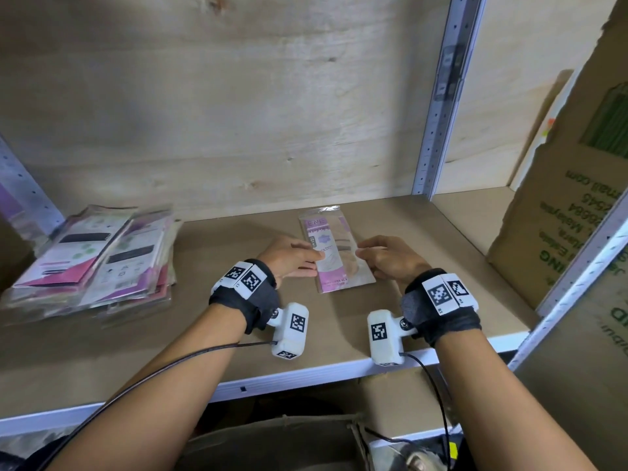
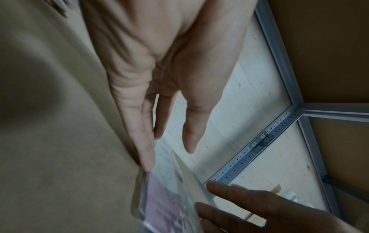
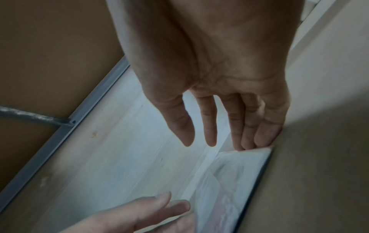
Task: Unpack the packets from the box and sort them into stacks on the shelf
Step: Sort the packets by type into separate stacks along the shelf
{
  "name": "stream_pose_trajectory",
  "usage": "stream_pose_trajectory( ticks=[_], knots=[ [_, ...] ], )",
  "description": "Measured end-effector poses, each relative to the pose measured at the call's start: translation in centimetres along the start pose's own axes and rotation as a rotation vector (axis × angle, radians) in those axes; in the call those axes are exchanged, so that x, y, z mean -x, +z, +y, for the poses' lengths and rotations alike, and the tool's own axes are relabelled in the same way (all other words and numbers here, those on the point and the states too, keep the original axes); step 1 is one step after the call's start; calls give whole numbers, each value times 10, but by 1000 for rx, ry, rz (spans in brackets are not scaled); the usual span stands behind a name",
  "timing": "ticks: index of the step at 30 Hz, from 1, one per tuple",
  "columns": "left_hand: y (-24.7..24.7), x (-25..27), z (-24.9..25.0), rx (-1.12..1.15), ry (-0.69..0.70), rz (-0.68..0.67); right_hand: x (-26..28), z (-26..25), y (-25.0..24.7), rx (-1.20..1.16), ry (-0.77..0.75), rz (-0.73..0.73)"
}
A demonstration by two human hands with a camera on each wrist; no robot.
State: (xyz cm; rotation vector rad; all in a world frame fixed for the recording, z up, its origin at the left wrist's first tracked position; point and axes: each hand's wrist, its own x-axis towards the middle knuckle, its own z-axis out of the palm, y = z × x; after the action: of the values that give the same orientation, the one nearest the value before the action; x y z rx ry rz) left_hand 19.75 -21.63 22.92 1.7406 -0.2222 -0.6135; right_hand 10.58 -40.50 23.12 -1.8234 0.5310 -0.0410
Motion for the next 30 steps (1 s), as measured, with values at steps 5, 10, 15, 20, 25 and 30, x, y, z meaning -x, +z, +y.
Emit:
stream_pose_trajectory(
  ticks=[5,10,15,20,25,30],
  knots=[
    [32,-15,10,13,-24,-65,-4,12,-28,-55,16,89],
    [65,-28,21,19,-45,-105,-4,21,-54,3,2,182],
    [94,-36,30,23,-67,-162,-6,28,-75,35,-9,271],
    [110,-46,35,39,-77,-167,-9,35,-89,57,-22,272],
    [121,-54,36,49,-81,-176,-12,38,-98,66,-30,285],
    [130,-61,37,54,-87,-176,-13,39,-102,39,-43,275]
  ],
)
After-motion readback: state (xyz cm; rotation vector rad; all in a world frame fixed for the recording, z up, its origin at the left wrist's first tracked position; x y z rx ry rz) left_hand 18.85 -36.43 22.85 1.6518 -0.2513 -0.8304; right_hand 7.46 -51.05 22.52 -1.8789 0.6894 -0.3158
